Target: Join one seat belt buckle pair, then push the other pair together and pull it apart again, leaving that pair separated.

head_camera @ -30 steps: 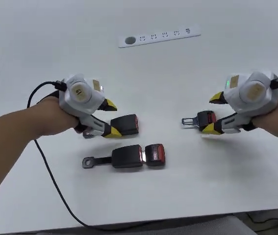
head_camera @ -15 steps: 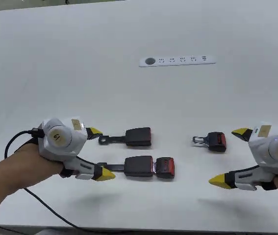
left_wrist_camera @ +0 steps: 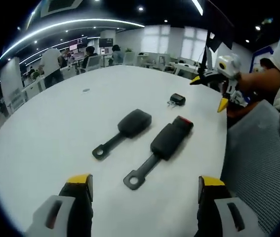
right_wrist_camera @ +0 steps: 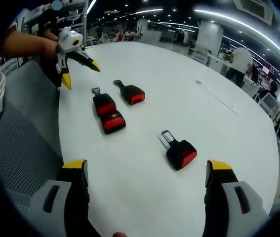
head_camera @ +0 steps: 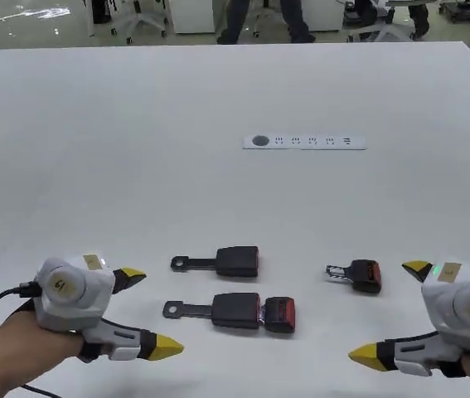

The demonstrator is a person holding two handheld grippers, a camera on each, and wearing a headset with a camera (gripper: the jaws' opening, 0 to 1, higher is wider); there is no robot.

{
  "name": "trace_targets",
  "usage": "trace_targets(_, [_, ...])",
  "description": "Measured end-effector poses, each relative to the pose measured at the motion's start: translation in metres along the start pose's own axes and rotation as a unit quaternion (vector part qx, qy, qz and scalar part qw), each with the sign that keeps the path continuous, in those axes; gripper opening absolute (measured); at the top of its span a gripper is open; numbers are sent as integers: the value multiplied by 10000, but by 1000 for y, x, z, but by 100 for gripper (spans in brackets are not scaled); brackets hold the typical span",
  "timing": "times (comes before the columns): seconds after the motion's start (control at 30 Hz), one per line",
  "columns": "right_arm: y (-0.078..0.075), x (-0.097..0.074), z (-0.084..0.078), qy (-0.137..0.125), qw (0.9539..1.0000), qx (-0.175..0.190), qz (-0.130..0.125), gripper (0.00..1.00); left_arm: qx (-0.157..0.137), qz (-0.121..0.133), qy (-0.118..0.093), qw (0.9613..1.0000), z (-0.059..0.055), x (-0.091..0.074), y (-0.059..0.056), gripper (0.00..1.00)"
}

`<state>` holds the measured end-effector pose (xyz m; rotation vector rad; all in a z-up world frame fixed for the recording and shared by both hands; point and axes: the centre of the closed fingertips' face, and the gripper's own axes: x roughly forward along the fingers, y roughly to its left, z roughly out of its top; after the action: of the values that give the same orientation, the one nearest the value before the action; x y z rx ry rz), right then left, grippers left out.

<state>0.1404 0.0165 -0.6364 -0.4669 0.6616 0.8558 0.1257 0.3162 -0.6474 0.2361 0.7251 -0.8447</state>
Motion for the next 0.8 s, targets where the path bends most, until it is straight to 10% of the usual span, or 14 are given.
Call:
trace_targets(0.27, [6, -4, -22, 106, 9999, 126, -38, 100, -48, 63, -45, 10000, 6, -5, -7, 97])
trace_targets(0.8, [16, -15, -11, 114, 9997, 190, -106, 100, -66, 331, -69, 9994, -4, -18, -3, 100])
